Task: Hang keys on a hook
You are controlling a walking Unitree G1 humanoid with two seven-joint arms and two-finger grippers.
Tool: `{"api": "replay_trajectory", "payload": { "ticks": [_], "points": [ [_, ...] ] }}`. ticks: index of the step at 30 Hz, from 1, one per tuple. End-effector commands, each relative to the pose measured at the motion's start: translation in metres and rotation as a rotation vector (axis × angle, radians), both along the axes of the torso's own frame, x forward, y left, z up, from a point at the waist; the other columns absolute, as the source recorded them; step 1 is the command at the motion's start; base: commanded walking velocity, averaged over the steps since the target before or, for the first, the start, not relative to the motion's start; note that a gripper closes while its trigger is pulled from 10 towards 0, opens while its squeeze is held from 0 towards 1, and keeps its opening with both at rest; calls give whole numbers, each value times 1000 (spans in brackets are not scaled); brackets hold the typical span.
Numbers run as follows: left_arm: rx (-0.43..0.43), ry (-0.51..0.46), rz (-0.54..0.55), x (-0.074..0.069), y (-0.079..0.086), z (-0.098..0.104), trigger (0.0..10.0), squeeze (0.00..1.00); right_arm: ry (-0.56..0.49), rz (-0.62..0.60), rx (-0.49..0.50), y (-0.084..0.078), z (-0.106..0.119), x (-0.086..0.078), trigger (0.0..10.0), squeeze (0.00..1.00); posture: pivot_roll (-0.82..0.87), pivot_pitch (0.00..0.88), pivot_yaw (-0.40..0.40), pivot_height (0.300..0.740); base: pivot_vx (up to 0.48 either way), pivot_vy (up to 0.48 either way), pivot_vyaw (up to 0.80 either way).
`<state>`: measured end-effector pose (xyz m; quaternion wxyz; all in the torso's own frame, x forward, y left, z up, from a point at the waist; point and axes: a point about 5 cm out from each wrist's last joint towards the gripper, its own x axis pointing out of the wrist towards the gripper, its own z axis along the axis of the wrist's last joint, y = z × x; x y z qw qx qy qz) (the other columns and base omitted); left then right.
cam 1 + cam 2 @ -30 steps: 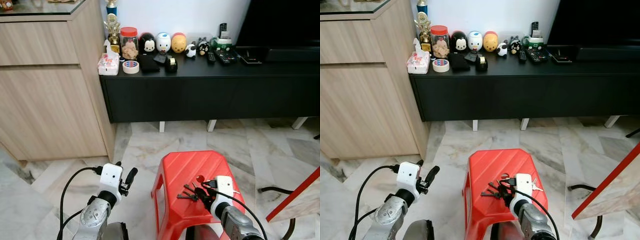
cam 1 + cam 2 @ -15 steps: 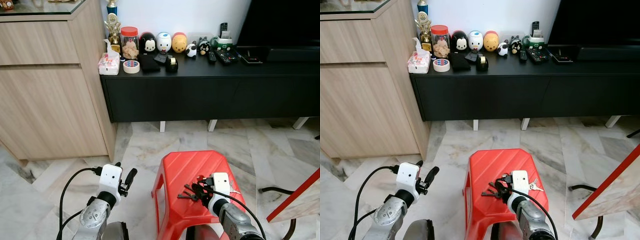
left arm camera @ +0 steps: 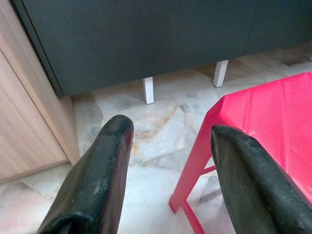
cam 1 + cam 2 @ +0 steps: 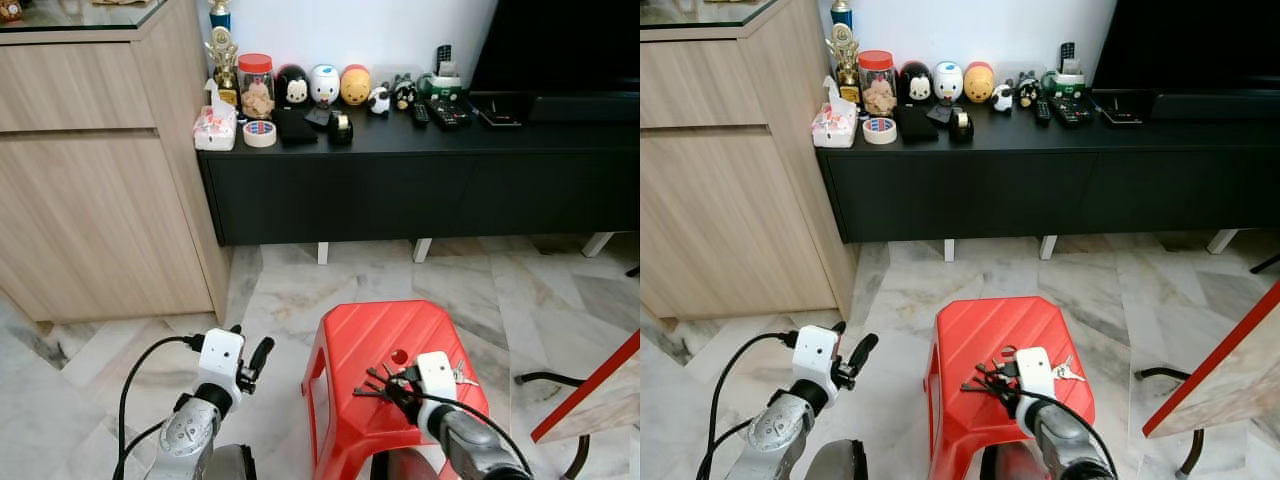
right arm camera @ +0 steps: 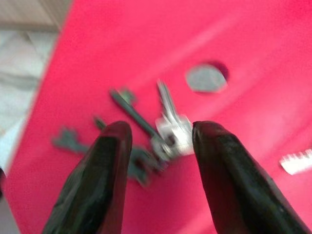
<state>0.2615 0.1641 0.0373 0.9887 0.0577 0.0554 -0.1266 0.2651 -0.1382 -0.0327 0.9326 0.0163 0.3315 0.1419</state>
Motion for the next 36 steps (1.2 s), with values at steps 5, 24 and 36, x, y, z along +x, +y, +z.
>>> {"api": "replay_trajectory", "payload": {
  "ticks": [5, 24, 36],
  "points": [
    [15, 15, 1, -3, 1, -5, 10000, 0, 18, 17, -13, 17, -1, -1, 10000, 0, 79, 0, -81, 599, 0, 0, 0],
    [15, 14, 1, -2, 1, -4, 10000, 0, -43, -39, -7, 63, 18, 18, 10000, 0, 78, 0, -81, 599, 0, 0, 0],
    [13, 15, 2, -2, 0, -5, 10000, 0, -83, -157, -66, -11, 2, 0, 10000, 0, 77, 0, -82, 599, 0, 0, 0]
  ]
}}
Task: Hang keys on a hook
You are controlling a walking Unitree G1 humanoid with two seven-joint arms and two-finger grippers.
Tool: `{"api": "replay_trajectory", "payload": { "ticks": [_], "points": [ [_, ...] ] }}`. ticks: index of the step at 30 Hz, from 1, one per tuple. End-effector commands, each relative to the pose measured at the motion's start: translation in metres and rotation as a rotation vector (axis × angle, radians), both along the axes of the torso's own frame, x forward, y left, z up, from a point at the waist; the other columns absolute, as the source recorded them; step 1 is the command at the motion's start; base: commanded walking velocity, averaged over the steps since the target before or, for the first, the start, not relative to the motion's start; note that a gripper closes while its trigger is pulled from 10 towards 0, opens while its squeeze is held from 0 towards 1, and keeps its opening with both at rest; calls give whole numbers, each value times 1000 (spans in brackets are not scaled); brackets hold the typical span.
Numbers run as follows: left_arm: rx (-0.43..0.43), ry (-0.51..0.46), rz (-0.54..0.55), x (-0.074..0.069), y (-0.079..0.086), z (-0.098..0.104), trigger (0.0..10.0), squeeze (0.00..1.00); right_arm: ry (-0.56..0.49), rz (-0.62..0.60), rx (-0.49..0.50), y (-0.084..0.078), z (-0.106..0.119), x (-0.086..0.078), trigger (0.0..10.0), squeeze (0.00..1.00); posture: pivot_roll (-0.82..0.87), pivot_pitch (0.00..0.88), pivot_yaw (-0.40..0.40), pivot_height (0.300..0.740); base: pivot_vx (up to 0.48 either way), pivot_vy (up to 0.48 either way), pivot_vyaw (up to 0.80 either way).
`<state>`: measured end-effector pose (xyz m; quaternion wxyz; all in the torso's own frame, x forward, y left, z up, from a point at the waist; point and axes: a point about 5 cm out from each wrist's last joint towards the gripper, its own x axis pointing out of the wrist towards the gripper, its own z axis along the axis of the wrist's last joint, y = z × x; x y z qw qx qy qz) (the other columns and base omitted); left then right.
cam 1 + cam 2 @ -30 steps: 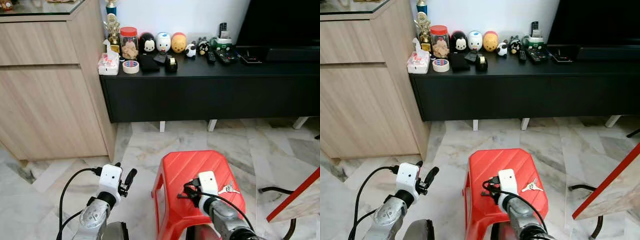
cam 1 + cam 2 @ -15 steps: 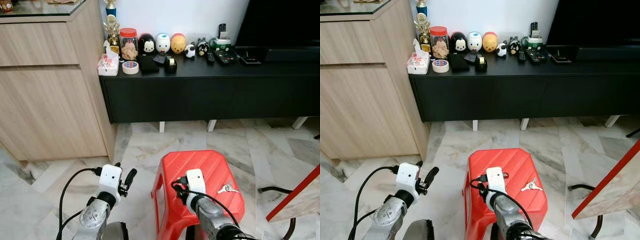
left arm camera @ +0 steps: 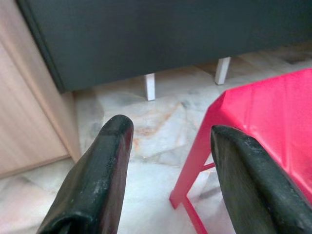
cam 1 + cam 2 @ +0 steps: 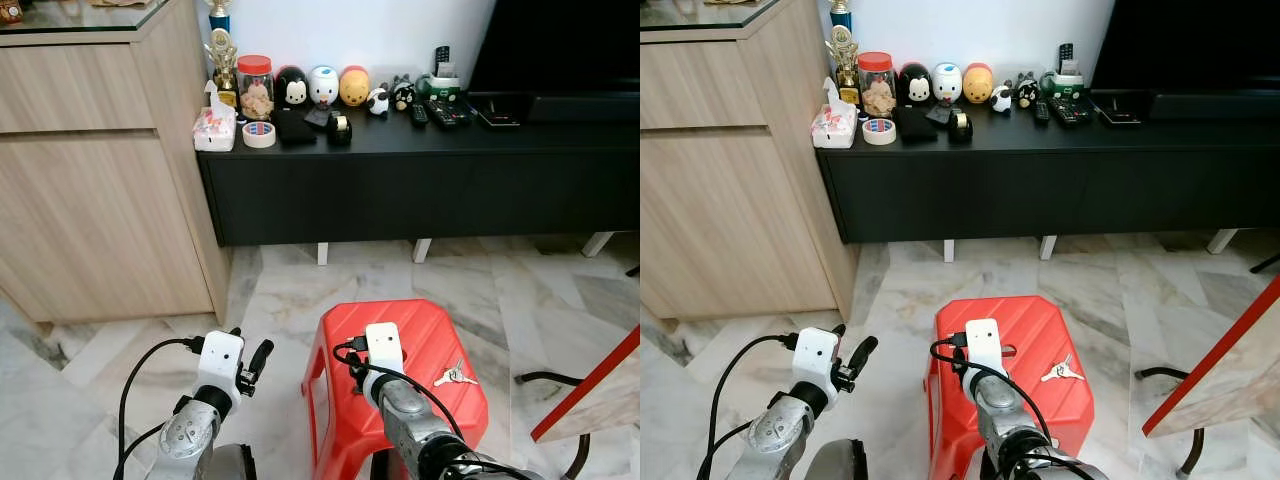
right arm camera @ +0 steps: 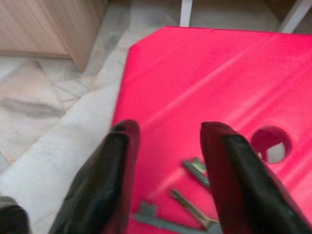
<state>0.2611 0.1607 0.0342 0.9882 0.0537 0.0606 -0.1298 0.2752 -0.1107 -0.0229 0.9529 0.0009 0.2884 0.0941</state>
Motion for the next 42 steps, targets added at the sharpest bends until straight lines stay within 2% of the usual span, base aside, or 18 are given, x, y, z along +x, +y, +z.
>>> {"api": "replay_trajectory", "payload": {
  "ticks": [1, 3, 11, 19, 28, 36, 42],
  "points": [
    [20, 4, 7, -2, 4, -2, 10000, 0, -5, -82, -21, -53, -9, -13, 10000, 0, 77, 0, -82, 599, 0, 0, 0],
    [20, 4, 8, -2, 4, -2, 10000, 0, -28, -86, -29, -59, -6, -11, 10000, 0, 77, 0, -82, 599, 0, 0, 0],
    [19, 3, 7, -2, 4, -2, 10000, 0, -102, -64, -12, -46, 10, 6, 10000, 0, 76, 0, -80, 599, 0, 0, 0],
    [21, 3, 8, -2, 5, -2, 10000, 0, -156, -36, 25, -35, 20, 15, 10000, 0, 77, 0, -80, 599, 0, 0, 0],
    [21, 4, 7, -2, 5, -2, 10000, 0, -77, 11, -30, -31, 13, 11, 10000, 0, 77, 0, -79, 599, 0, 0, 0],
    [22, 4, 7, -3, 4, -3, 10000, 0, -53, 30, -20, -28, 11, 9, 10000, 0, 77, 0, -80, 599, 0, 0, 0],
    [23, 7, 9, -3, 5, -3, 10000, 0, 8, 25, -38, -14, 8, 11, 10000, 0, 79, 0, -81, 599, 0, 0, 0]
  ]
}}
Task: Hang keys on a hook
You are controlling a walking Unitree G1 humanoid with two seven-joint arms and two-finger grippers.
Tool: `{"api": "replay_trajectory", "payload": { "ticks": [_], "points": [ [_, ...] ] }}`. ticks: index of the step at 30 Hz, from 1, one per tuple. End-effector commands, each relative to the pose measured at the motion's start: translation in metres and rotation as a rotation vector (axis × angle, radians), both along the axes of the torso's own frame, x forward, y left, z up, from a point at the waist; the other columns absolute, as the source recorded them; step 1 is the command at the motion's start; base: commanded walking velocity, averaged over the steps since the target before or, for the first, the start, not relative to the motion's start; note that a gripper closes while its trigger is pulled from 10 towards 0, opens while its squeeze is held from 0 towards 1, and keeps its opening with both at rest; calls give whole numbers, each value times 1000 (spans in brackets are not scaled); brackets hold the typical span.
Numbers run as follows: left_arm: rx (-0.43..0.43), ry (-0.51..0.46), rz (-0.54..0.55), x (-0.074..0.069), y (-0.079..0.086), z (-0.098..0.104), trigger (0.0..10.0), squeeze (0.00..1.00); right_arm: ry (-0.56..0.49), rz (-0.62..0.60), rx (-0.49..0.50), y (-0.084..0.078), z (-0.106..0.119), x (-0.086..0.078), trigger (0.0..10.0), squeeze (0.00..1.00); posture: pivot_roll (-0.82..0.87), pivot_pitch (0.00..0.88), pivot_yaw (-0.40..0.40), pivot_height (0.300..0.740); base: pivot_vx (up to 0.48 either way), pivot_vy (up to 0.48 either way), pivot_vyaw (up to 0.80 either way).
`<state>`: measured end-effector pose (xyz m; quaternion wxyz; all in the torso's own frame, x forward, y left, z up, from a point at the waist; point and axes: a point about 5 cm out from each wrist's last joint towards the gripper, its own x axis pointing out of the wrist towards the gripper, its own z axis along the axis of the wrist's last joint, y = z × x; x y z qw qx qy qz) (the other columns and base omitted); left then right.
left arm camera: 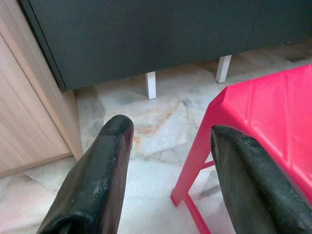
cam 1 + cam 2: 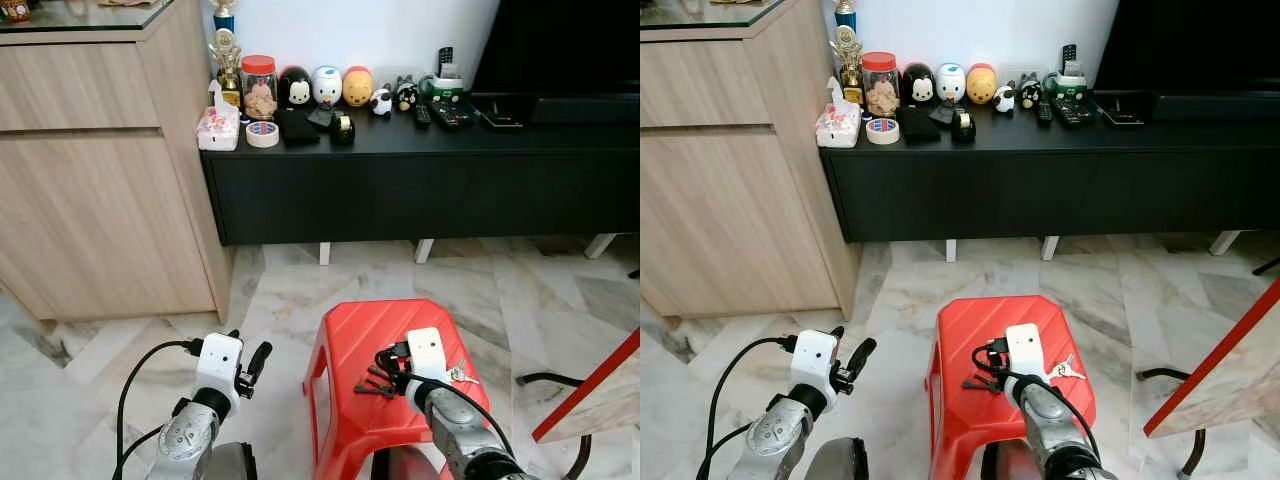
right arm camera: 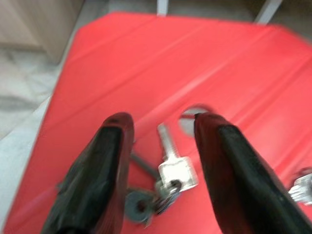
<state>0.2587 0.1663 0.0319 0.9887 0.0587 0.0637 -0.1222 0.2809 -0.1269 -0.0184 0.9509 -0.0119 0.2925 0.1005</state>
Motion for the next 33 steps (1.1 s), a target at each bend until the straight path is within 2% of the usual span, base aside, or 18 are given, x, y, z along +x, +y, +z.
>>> {"api": "replay_trajectory", "payload": {
  "ticks": [1, 8, 12, 17, 20, 25, 26, 28, 33],
  "points": [
    [11, 4, -5, -1, -1, -1, 10000, 0, 14, 2, -23, 6, 4, 6, 10000, 0, 79, 0, -81, 599, 0, 0, 0],
    [12, 4, -5, -1, -1, -2, 10000, 0, 52, -21, -21, 13, 2, 6, 10000, 0, 79, 0, -81, 599, 0, 0, 0],
    [10, 4, -6, -1, -1, -2, 10000, 0, 81, -40, -19, 11, 0, 5, 10000, 0, 79, 0, -81, 599, 0, 0, 0],
    [11, 4, -7, -1, -1, -2, 10000, 0, 100, -99, -22, 1, 1, 8, 10000, 0, 79, 0, -82, 599, 0, 0, 0],
    [11, 3, -6, -1, -1, -2, 10000, 0, 78, -96, -13, 10, 8, 14, 10000, 0, 81, 0, -82, 599, 0, 0, 0],
    [12, 1, -6, -1, -1, -1, 10000, 0, 47, -68, -4, 37, 23, 28, 10000, 0, 80, 0, -82, 599, 0, 0, 0],
    [12, 1, -6, -1, -1, -1, 10000, 0, 47, -68, -4, 37, 23, 28, 10000, 0, 80, 0, -82, 599, 0, 0, 0],
    [12, 1, -7, -1, -1, -1, 10000, 0, 56, -81, 2, 14, 7, 13, 10000, 0, 80, 0, -82, 599, 0, 0, 0],
    [12, 0, -8, 0, -1, -1, 10000, 0, 57, -86, -4, 20, 9, 14, 10000, 0, 81, 0, -82, 599, 0, 0, 0]
  ]
}}
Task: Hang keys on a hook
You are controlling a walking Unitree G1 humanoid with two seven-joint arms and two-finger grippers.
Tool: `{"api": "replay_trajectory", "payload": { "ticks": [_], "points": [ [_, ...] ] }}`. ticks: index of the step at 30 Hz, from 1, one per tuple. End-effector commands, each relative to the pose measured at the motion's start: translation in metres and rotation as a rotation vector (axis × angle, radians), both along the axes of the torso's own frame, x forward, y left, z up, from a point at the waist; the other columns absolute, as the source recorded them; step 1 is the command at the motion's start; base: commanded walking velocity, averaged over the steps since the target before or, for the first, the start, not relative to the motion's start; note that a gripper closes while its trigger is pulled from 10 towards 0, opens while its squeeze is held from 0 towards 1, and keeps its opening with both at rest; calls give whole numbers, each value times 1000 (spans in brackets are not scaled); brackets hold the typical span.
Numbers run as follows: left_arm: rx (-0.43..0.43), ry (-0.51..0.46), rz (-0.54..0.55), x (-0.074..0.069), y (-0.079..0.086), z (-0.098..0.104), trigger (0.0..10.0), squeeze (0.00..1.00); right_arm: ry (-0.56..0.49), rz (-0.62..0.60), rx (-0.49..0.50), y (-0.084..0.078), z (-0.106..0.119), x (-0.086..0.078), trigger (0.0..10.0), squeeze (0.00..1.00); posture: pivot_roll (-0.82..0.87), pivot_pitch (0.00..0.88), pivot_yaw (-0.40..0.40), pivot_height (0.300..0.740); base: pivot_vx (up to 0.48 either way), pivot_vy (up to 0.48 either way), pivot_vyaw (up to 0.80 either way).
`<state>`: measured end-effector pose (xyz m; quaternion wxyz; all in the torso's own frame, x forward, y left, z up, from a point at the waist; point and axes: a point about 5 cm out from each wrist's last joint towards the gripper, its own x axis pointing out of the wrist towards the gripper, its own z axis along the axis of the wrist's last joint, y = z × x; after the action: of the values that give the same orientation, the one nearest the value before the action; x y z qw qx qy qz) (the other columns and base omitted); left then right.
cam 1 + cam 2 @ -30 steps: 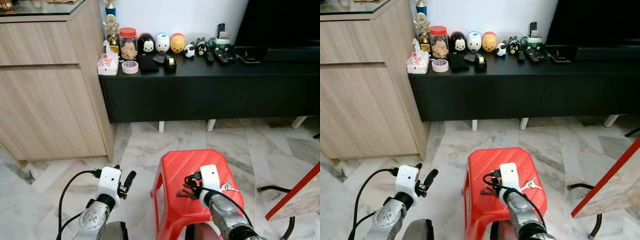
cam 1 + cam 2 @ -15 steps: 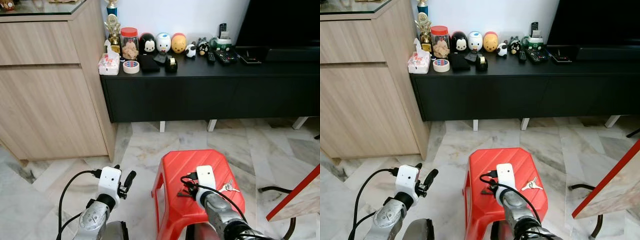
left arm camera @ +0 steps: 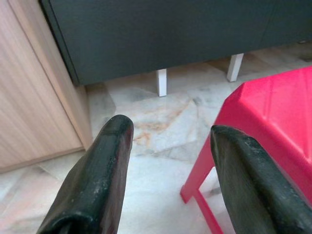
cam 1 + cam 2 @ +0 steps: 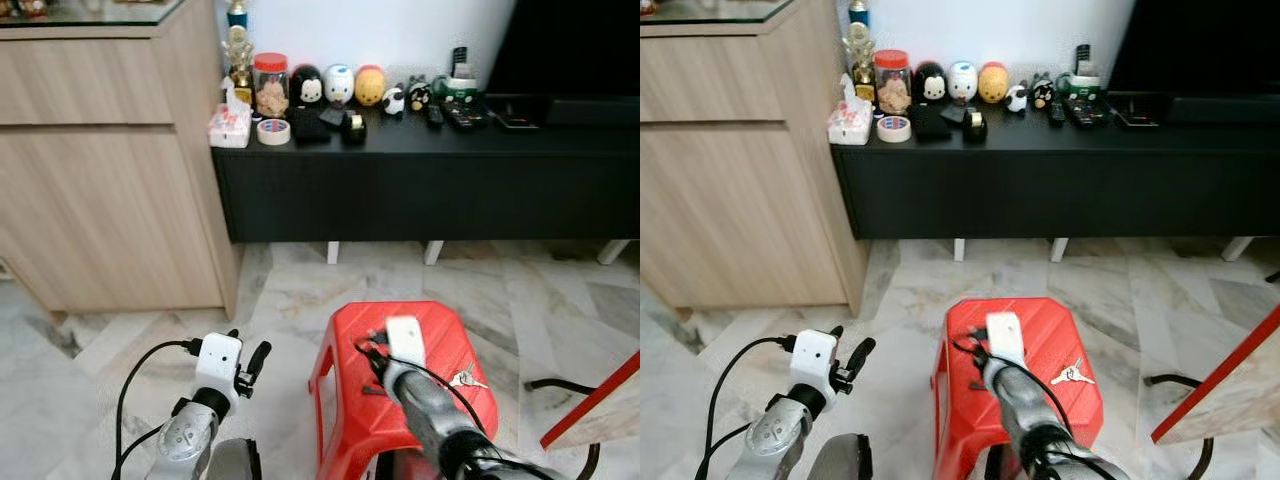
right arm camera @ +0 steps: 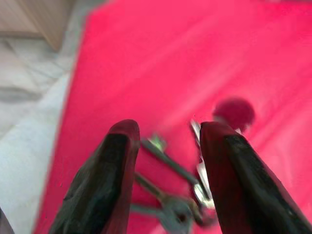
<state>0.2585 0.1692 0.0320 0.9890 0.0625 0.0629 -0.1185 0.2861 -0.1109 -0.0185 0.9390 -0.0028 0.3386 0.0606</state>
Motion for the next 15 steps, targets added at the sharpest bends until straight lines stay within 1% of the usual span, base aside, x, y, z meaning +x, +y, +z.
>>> {"api": "replay_trajectory", "payload": {
  "ticks": [1, 2, 3, 5, 8, 12, 13, 14, 15],
  "points": [
    [5, 2, -14, 0, -4, -1, 10000, 0, -77, -29, 23, 5, 14, 13, 10000, 0, 82, 0, -82, 599, 0, 0, 0],
    [5, 1, -12, 0, -4, -1, 10000, 0, -121, -37, 11, 7, 20, 19, 10000, 0, 79, 0, -82, 599, 0, 0, 0],
    [5, 1, -12, 0, -4, -1, 10000, 0, -121, -37, 11, 7, 20, 19, 10000, 0, 79, 0, -82, 599, 0, 0, 0],
    [6, 1, -11, 0, -3, -1, 10000, 0, -153, -28, 0, 9, 25, 22, 10000, 0, 79, 0, -82, 599, 0, 0, 0],
    [6, 2, -12, -1, -3, -2, 10000, 0, -219, -35, 12, 15, 35, 30, 10000, 0, 79, 0, -82, 599, 0, 0, 0],
    [5, 1, -13, -1, -4, -2, 10000, 0, -306, -21, -11, 23, 50, 39, 10000, 0, 76, 0, -81, 599, 0, 0, 0],
    [5, 1, -13, -1, -4, -2, 10000, 0, -347, -25, -26, 23, 55, 41, 10000, 0, 74, 0, -81, 599, 0, 0, 0],
    [5, 1, -13, -1, -4, -2, 10000, 0, -347, -25, -26, 23, 55, 41, 10000, 0, 74, 0, -81, 599, 0, 0, 0],
    [6, 1, -13, -1, -4, -2, 10000, 0, -405, -51, -30, -1, 46, 31, 10000, 0, 74, 0, -81, 599, 0, 0, 0]
  ]
}}
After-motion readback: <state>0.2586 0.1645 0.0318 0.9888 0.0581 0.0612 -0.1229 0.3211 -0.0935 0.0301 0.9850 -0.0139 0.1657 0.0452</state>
